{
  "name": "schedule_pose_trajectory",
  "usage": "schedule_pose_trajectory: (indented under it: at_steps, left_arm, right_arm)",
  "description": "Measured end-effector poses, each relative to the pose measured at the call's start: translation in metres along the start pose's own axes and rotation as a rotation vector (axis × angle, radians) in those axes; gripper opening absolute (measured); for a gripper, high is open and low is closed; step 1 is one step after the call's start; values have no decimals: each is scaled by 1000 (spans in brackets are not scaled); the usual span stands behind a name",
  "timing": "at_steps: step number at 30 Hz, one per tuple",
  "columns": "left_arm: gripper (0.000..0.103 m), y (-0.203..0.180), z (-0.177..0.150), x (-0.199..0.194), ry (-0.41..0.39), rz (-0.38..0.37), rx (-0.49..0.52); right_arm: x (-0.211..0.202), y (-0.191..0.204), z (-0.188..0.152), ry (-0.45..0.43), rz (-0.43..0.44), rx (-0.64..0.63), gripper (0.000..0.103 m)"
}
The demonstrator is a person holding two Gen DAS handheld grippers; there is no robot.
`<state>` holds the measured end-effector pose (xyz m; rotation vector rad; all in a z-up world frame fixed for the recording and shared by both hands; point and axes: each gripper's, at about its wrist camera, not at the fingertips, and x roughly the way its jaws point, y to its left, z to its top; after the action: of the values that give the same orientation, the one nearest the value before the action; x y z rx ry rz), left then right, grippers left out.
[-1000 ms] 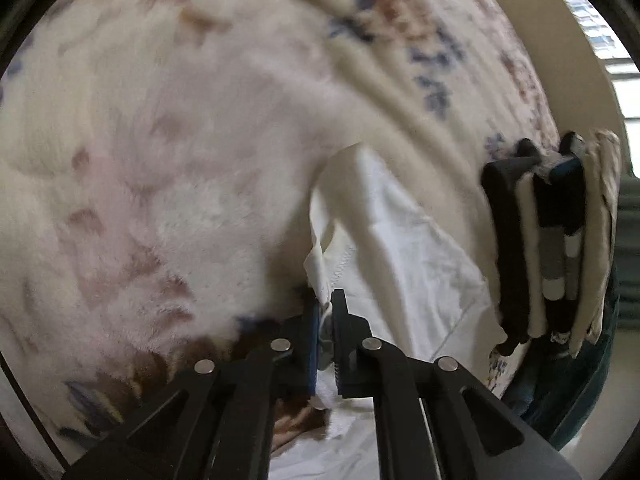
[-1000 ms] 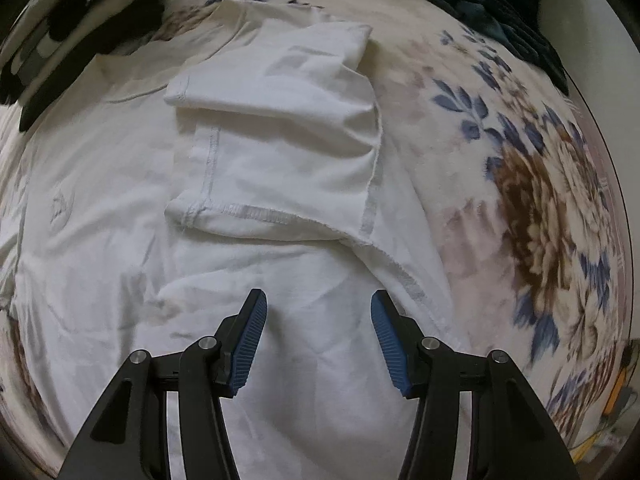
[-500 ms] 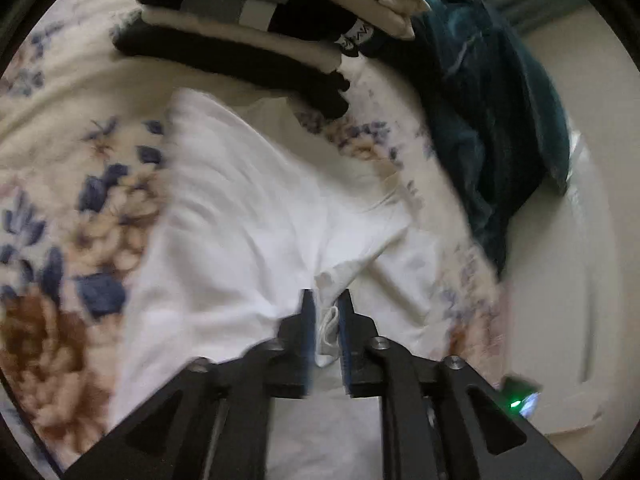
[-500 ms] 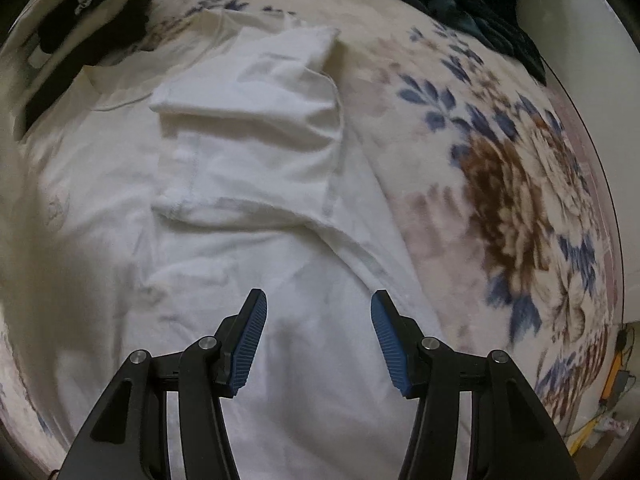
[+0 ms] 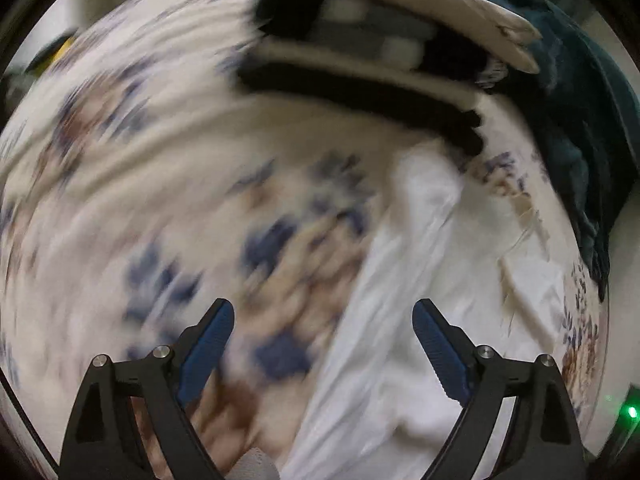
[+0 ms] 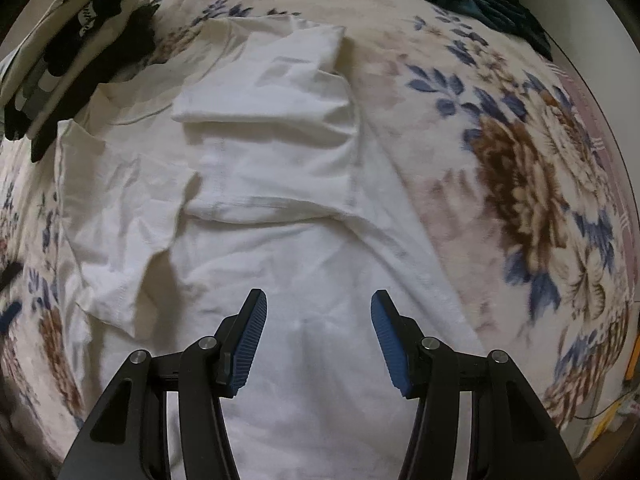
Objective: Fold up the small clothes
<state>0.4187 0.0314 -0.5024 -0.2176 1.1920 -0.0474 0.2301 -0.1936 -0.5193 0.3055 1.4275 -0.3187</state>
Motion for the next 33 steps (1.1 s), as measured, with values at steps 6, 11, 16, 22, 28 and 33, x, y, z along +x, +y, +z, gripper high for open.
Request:
schedule_pose_trajectory:
  at_steps: [6, 11, 16, 22, 28, 33]
  left_arm:
    - [91, -43, 51, 66, 5, 163, 218]
    - [91, 15, 77, 104, 61, 312, 165]
    - [91, 40, 76, 68, 38, 147, 16]
    - [91, 20, 54, 68, 119, -98, 16]
    - [0, -3, 60, 93, 110, -173, 56]
    - [0, 21, 84, 80, 16, -124, 31]
  right_arm:
    - [4, 20, 12, -15, -15, -6, 57]
    - [9, 31, 33, -12, -36, -6, 57]
    - [8, 42, 43, -28, -28, -21, 57]
    - [3, 47, 41, -17, -8, -10, 57]
    - [7, 53, 38, 0, -15, -19, 57]
    - [13, 52, 38, 7, -26, -19, 57]
